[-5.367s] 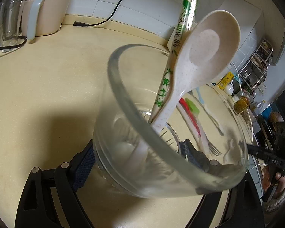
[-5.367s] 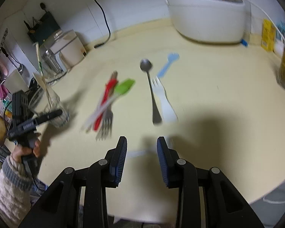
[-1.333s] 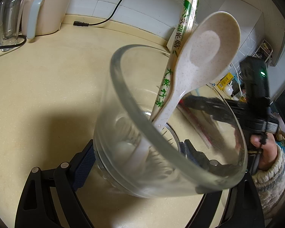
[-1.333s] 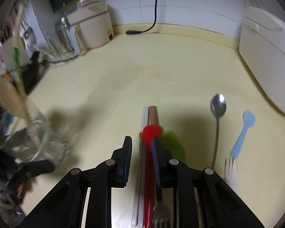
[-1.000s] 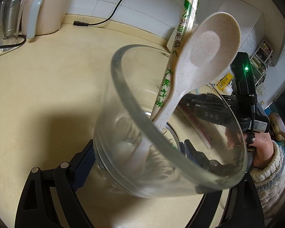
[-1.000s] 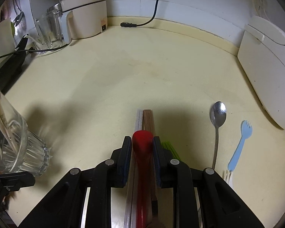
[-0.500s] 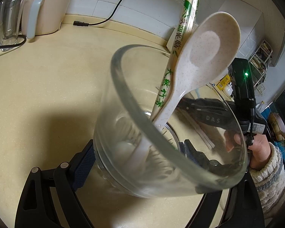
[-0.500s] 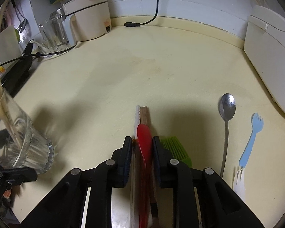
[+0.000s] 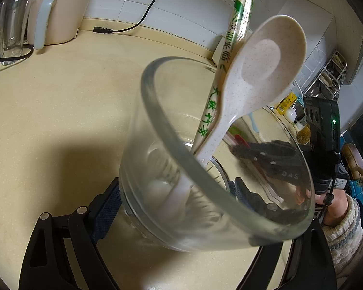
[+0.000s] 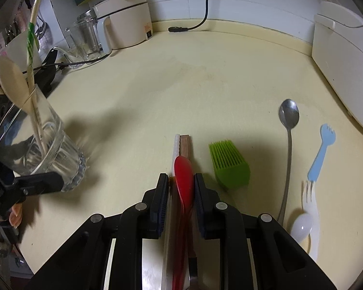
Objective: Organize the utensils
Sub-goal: 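Lower the right tool onto the red spatula and close on its handle, then lift the red spatula with the right tool toward the held glass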
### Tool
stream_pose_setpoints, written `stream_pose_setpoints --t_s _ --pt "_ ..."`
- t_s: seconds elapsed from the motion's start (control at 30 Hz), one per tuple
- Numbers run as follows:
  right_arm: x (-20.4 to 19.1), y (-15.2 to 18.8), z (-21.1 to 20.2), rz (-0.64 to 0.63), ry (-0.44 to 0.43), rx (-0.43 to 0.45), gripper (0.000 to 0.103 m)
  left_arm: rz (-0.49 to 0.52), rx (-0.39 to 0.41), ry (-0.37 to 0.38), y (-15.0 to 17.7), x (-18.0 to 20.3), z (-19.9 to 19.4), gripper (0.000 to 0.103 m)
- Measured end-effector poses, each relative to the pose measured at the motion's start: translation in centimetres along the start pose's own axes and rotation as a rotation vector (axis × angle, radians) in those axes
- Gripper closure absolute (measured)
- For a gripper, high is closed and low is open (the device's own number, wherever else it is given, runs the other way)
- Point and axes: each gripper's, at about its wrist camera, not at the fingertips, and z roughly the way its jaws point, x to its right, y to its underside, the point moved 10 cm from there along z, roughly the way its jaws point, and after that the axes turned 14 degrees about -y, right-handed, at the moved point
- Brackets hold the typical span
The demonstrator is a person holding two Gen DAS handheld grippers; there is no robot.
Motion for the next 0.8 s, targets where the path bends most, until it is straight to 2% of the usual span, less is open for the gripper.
stream_pose_setpoints --t_s 0.23,0.47,0.67,0.8 --pt "0.3 0.7 -0.7 0.042 -0.029 0.024 0.082 0.000 0.000 0.000 0.0 0.0 0.0 0.013" --pt "0.0 1.2 -1.0 0.005 -0.003 0.020 0.081 0.000 0.000 0.000 0.0 0.0 0.0 0.013" --pt "-0.4 0.6 -0.3 -0.029 0.020 -0.010 0.081 0.000 0.000 0.000 0.0 0.0 0.0 0.013" --pt "-0.3 -0.2 0.4 -0.006 -0.011 -0.017 0.081 0.000 0.000 0.000 0.0 0.0 0.0 0.013"
